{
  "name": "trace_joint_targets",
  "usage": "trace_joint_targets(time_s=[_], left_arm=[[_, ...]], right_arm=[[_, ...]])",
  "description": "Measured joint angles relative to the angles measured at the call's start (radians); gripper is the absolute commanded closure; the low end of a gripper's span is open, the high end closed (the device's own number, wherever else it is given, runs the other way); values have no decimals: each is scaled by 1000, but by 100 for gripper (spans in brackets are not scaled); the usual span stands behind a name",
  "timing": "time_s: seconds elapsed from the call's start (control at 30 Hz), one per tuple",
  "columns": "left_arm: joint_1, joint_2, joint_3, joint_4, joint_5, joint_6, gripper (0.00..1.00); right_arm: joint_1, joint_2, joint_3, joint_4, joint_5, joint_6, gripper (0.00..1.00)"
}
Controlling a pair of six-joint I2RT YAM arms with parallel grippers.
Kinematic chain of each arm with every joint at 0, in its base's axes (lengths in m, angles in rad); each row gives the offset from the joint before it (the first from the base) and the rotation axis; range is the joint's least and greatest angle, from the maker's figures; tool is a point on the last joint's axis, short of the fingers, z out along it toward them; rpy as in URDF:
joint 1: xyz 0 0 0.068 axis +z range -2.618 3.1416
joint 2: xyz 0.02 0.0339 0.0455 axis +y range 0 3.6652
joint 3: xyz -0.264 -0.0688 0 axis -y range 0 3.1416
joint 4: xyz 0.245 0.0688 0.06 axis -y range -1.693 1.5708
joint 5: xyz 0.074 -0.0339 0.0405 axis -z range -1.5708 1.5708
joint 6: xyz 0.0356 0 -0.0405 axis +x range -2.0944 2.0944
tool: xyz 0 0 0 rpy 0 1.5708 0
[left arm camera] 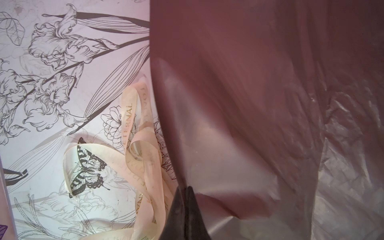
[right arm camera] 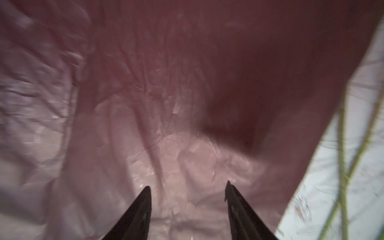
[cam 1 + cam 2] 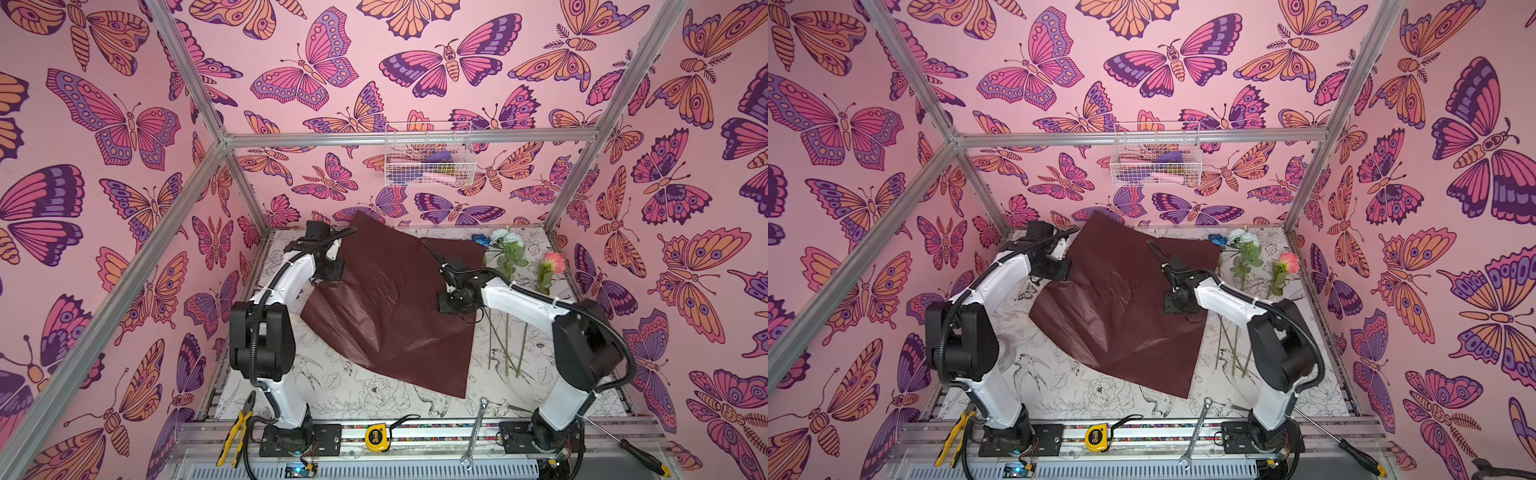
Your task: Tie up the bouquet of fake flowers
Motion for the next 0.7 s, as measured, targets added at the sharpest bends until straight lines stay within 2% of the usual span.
trace_joint_targets(time_s=[0.13, 0.3, 0.43, 0.7], left_arm=[[1, 1, 10, -23, 2, 12, 100], [12, 22, 29, -32, -9, 11, 100], [23, 63, 62, -43, -36, 6, 100], [24, 140, 147, -47, -61, -8, 100]], right_arm=[[1, 99, 7, 3, 1, -33, 43], [9, 58, -58, 62, -35, -5, 46], [43, -13, -157, 100, -61, 66, 47], [188, -105, -282, 170, -87, 249, 49]])
